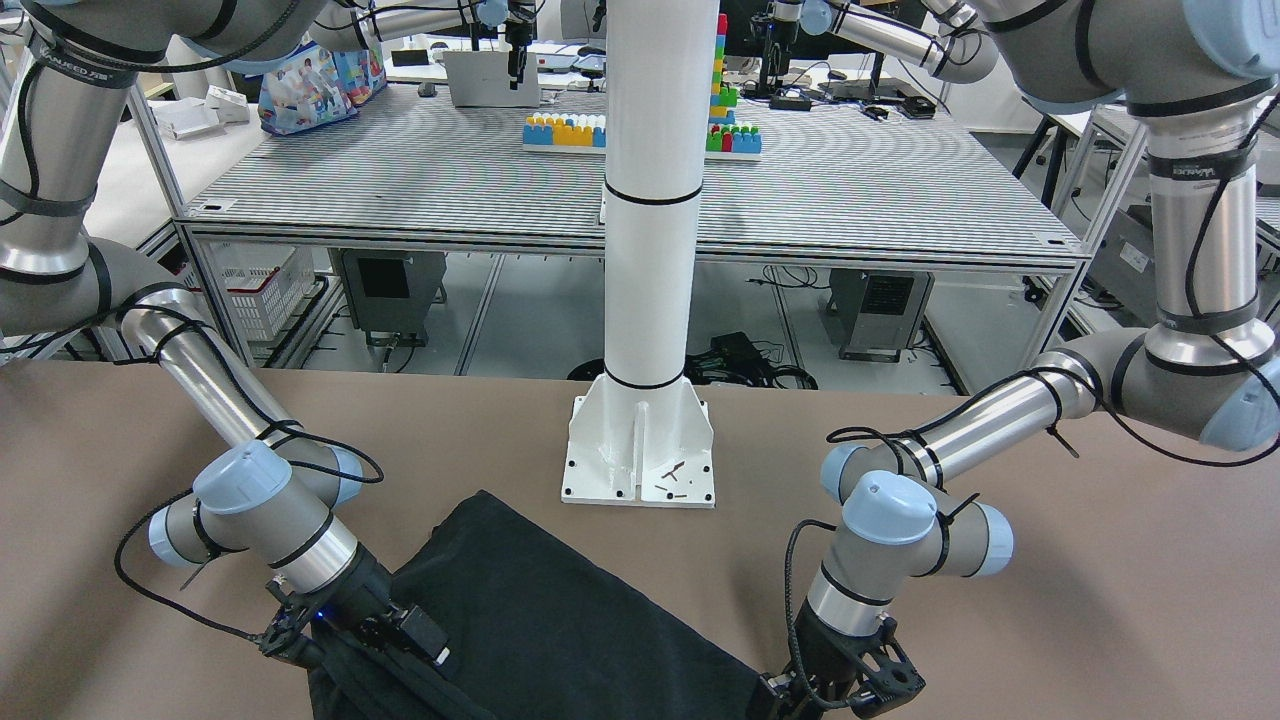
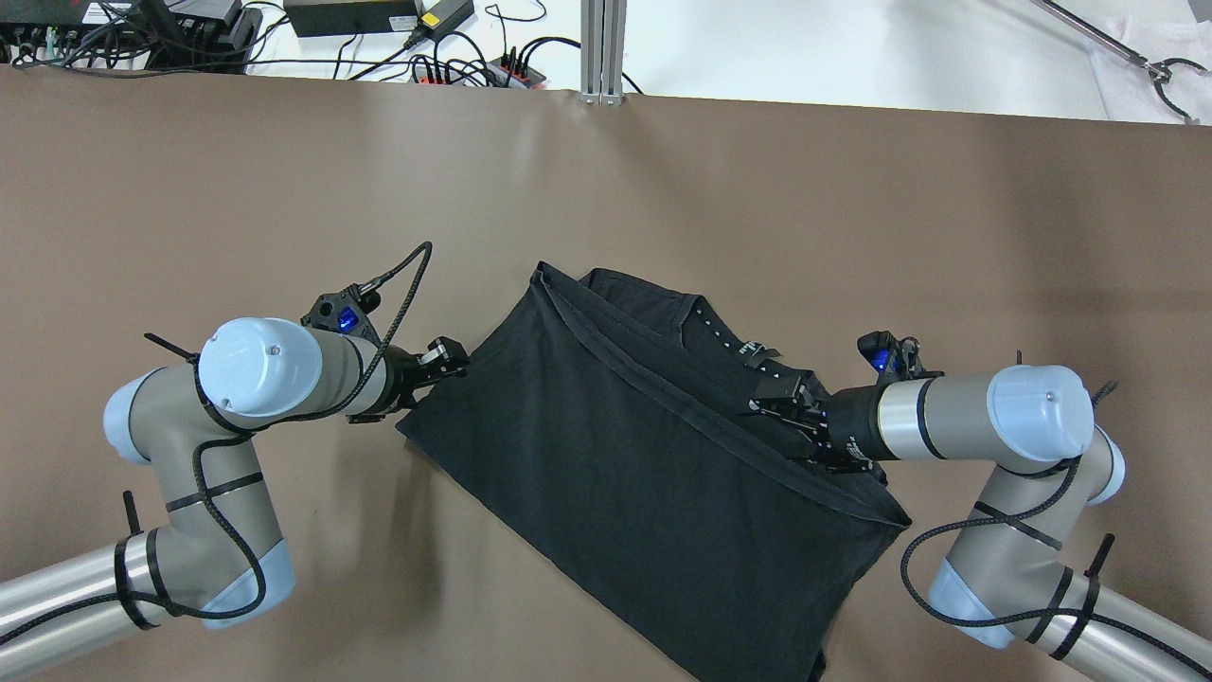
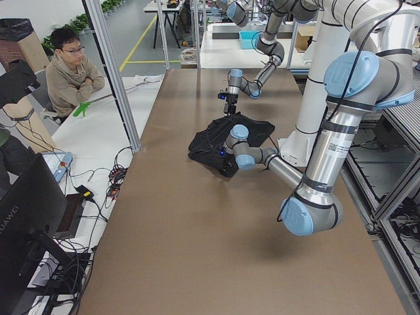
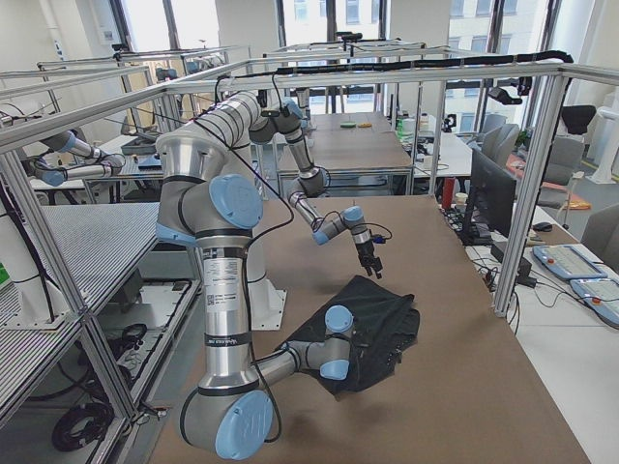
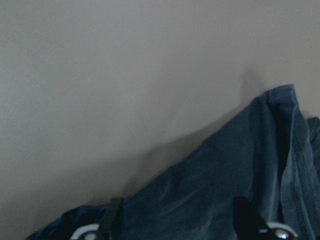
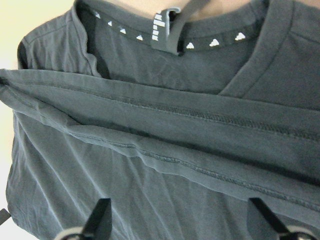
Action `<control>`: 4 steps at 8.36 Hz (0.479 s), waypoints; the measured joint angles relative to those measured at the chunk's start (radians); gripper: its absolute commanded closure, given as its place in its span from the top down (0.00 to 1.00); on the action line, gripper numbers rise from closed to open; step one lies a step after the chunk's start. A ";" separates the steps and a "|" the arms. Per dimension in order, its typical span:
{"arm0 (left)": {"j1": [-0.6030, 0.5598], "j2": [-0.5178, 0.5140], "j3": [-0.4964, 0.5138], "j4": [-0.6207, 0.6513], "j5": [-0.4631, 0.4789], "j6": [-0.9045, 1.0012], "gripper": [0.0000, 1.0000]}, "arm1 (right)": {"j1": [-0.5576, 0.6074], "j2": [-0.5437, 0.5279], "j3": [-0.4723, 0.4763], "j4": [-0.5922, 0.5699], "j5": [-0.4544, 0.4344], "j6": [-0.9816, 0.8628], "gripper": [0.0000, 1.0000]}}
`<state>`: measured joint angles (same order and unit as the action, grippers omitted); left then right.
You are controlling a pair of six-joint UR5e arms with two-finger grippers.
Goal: Fold clothes
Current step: 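Grasp the shirt's side edge with the left gripper while the right gripper holds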
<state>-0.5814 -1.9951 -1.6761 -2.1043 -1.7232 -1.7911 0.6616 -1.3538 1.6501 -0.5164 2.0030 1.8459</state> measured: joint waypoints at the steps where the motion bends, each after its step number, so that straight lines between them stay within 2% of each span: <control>1: 0.011 0.032 -0.016 -0.003 0.002 -0.005 0.80 | 0.011 0.019 -0.003 -0.007 -0.001 0.000 0.95; 4: 0.049 0.079 -0.047 -0.005 0.022 -0.052 0.80 | 0.025 0.050 -0.005 -0.038 -0.001 -0.002 0.95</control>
<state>-0.5320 -1.9164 -1.7235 -2.1091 -1.7016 -1.8433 0.6870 -1.3034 1.6448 -0.5548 2.0019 1.8440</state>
